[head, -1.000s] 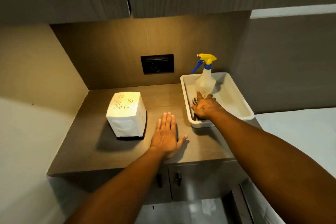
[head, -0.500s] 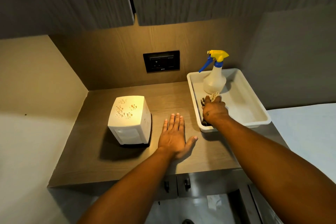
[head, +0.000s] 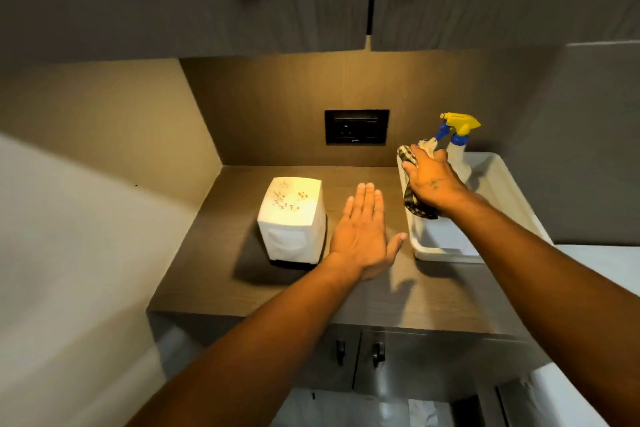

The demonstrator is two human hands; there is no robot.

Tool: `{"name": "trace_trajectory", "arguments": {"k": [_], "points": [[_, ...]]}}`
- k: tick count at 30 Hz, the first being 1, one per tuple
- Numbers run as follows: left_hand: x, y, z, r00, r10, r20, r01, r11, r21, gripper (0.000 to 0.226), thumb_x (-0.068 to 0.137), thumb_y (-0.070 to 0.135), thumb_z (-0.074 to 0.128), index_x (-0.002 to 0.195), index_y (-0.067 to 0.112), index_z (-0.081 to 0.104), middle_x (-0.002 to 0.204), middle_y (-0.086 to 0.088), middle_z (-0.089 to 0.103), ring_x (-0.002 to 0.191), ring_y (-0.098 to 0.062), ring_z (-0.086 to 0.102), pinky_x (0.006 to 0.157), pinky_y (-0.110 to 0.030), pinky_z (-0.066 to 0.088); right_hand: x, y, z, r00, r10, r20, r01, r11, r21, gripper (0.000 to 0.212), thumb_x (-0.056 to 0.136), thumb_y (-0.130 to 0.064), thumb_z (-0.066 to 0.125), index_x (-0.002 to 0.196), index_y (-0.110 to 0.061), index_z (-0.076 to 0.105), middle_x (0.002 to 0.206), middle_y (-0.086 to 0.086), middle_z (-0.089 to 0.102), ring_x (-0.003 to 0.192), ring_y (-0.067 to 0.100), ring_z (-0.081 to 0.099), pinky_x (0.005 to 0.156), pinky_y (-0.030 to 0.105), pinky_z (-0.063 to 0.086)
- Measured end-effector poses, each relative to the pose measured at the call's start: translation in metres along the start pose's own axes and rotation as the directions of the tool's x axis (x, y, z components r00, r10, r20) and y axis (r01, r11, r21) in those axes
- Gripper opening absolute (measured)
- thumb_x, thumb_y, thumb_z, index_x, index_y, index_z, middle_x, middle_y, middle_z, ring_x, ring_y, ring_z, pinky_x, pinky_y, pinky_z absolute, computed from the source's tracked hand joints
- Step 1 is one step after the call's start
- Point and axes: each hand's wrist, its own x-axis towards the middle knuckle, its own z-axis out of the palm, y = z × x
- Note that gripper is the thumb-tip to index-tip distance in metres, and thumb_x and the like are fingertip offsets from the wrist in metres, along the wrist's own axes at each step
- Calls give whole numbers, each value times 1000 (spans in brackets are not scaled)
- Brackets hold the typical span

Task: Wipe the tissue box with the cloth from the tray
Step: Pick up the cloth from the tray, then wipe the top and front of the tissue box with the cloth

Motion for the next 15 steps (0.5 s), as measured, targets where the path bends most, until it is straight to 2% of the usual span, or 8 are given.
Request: {"name": "trace_trajectory", "arguments": {"k": [5,8,12,15], "points": [[-25,-24,-45,970,-9,-243,-9,997,-71,96,97,67,33,159,2,0,168,-20,-6,155,-30,-12,126,-46,0,-7,-57,1,963,-260,65,253,963,91,45,101,-33,35,144,-17,36,132,28,40,115,47,43,99,50,37],[-43,-66,-64,951,-45,-305,19,996,-88,103,93,72,36,159,2,-1,168,-20,-6,155,-29,-13,126,-45,-1,-11,-80,12,949,-297,109,280,949,144,46,98,-45,35,141,-28,35,125,22,43,110,41,49,97,45,40],[-67,-127,-62,947,-173,-271,105,963,-249,115,86,77,45,159,8,-12,167,-10,-20,152,-20,-22,124,-40,-7,-24,-100,24,929,-334,161,313,939,144,40,98,-47,32,135,-32,38,122,16,43,104,34,51,91,39,41],[-79,-161,-46,958,-258,-127,175,874,-453,123,80,77,56,158,17,-18,165,-1,-26,150,-14,-22,125,-44,-2,-32,-112,31,935,-309,172,298,950,87,46,100,-46,32,143,-30,33,133,14,38,108,28,49,95,33,38]]}}
